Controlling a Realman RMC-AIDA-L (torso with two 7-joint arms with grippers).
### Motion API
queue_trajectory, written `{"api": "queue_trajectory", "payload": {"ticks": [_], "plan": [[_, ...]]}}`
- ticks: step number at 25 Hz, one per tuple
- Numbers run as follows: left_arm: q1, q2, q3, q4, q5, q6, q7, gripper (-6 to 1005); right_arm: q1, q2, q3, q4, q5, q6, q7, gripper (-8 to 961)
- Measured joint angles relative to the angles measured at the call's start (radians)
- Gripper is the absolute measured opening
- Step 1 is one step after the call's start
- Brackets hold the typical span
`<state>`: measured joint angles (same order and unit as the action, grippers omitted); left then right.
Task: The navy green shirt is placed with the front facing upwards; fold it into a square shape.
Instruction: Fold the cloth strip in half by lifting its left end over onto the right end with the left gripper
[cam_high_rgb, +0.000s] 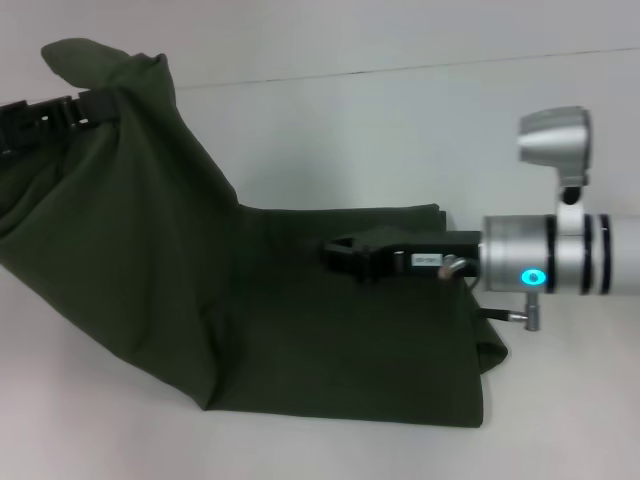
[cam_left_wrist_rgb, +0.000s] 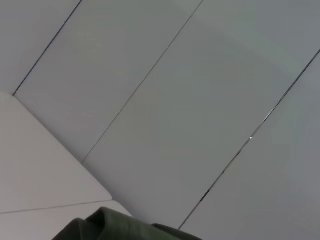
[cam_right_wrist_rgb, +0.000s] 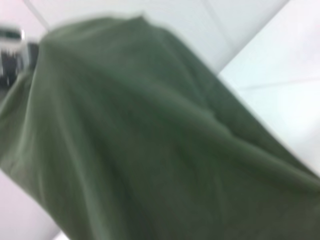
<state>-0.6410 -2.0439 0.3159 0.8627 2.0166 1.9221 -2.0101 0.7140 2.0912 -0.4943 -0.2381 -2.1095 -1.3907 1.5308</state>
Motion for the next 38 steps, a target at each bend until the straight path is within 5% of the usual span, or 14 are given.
{"api": "queue_trajectory", "payload": {"ticks": [19, 31, 38], "plan": [[-0.009, -0.035, 0.074, -0.093, -0.086, -0.049, 0.02, 27, -0.056, -0.002, -0.039, -0.083, 0.077, -0.062, 0.024, 66], [-0.057, -0.107, 0.167, -0.117, -0.095, -0.142, 0.029, 39, -0.15, -0.005, -0.037, -0.219, 0.162, -0.16, 0.045, 66], [-0.084, -0.118, 0.213, -0.203, -0.148, -0.19, 0.06, 46, -0.193, -0.007, -0.024, -0.29, 0.216, -0.19, 0.07, 66]]}}
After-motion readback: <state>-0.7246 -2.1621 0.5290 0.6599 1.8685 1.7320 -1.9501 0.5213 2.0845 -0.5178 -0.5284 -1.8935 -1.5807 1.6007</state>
